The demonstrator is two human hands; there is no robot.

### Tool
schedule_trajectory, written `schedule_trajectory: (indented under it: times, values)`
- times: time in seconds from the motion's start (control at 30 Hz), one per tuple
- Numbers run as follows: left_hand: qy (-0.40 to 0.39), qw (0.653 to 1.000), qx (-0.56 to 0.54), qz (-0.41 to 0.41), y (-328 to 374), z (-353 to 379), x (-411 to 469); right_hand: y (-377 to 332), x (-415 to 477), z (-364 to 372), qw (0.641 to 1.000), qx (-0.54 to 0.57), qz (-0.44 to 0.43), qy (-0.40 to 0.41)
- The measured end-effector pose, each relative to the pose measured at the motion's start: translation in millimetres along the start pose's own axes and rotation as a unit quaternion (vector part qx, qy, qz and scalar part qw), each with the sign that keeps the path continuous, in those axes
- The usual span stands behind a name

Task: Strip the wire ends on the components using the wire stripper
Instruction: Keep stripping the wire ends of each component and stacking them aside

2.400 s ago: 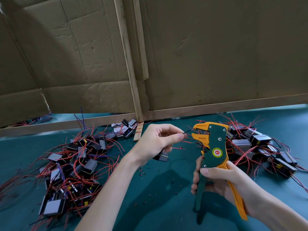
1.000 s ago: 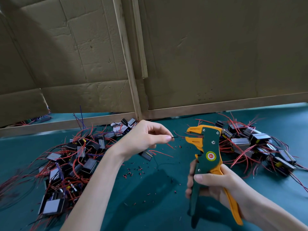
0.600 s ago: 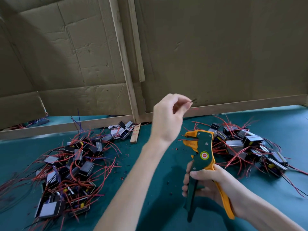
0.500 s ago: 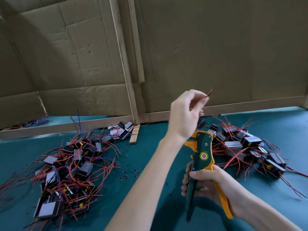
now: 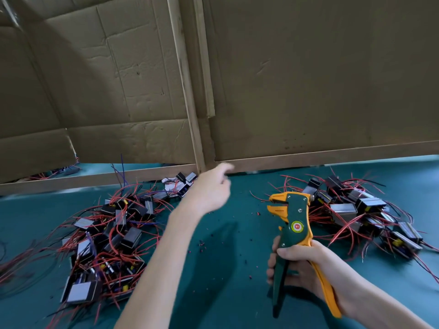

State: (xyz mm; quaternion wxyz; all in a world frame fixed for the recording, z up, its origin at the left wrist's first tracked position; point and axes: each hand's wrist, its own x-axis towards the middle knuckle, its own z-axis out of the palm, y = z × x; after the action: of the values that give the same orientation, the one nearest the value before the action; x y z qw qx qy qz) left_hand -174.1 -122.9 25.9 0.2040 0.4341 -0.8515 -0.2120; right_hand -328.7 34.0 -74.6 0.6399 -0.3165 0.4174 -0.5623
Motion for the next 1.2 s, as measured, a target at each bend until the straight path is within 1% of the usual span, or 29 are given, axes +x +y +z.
schedule_trajectory:
  times: [0.03, 0.07, 0.1, 0.13, 0.17, 0.23, 0.33, 0.4, 0.5, 0.6, 0.67, 0.8, 0.93, 1.0, 1.03, 1.1, 1.17, 1.2]
  values:
    - [-0.018, 0.993, 0.082, -0.087, -21, -5, 2, 0, 0, 0, 1.000, 0.000, -0.003, 0.001]
    - [-0.041, 0.972, 0.158, -0.171, -40, -8, 3, 0, 0, 0, 1.000, 0.000, -0.005, 0.000]
    - [-0.062, 0.946, 0.211, -0.237, -56, -10, 3, -1, 0, 1, 1.000, 0.000, -0.007, 0.000]
    - [-0.076, 0.930, 0.228, -0.279, -70, -10, 3, -1, 0, 1, 1.000, 0.002, -0.008, 0.001]
    - [-0.081, 0.926, 0.219, -0.297, -83, -8, 4, -1, 0, 1, 1.000, 0.004, -0.008, 0.004]
    - [-0.080, 0.939, 0.181, -0.280, -103, -3, 9, -2, 0, 1, 1.000, 0.006, -0.007, 0.007]
    - [-0.045, 0.953, 0.137, -0.268, -123, 1, 12, -2, 0, 2, 1.000, 0.004, -0.009, 0.009]
    - [-0.018, 0.961, 0.082, -0.264, -130, 0, 13, -2, 0, 2, 1.000, 0.002, -0.009, 0.011]
    - [0.013, 0.972, -0.004, -0.236, -132, -7, 14, -2, 2, 2, 1.000, -0.001, -0.005, 0.010]
    - [0.004, 0.972, -0.037, -0.232, -132, -6, 17, -1, 2, 1, 1.000, -0.002, 0.000, 0.011]
    - [-0.009, 0.970, -0.044, -0.241, -134, -1, 17, 0, 2, 1, 1.000, -0.003, 0.000, 0.013]
    - [-0.007, 0.969, -0.033, -0.246, -136, 4, 19, -1, 1, 2, 1.000, -0.003, -0.006, 0.016]
    - [-0.032, 0.968, 0.043, -0.247, -139, 12, 21, -2, 0, 3, 1.000, 0.003, -0.006, 0.018]
    - [-0.021, 0.969, 0.028, -0.244, -141, 14, 20, -2, 0, 5, 1.000, 0.004, -0.006, 0.017]
    - [-0.006, 0.969, -0.012, -0.248, -143, 14, 20, -3, -1, 5, 1.000, 0.005, -0.008, 0.017]
    - [0.037, 0.955, -0.137, -0.262, -144, 10, 20, -3, -1, 6, 1.000, 0.005, -0.011, 0.016]
    - [0.101, 0.927, -0.260, -0.252, -139, 0, 19, -3, -1, 6, 1.000, 0.003, -0.012, 0.015]
    - [0.139, 0.912, -0.304, -0.237, -136, -7, 18, -2, -1, 6, 1.000, 0.001, -0.012, 0.014]
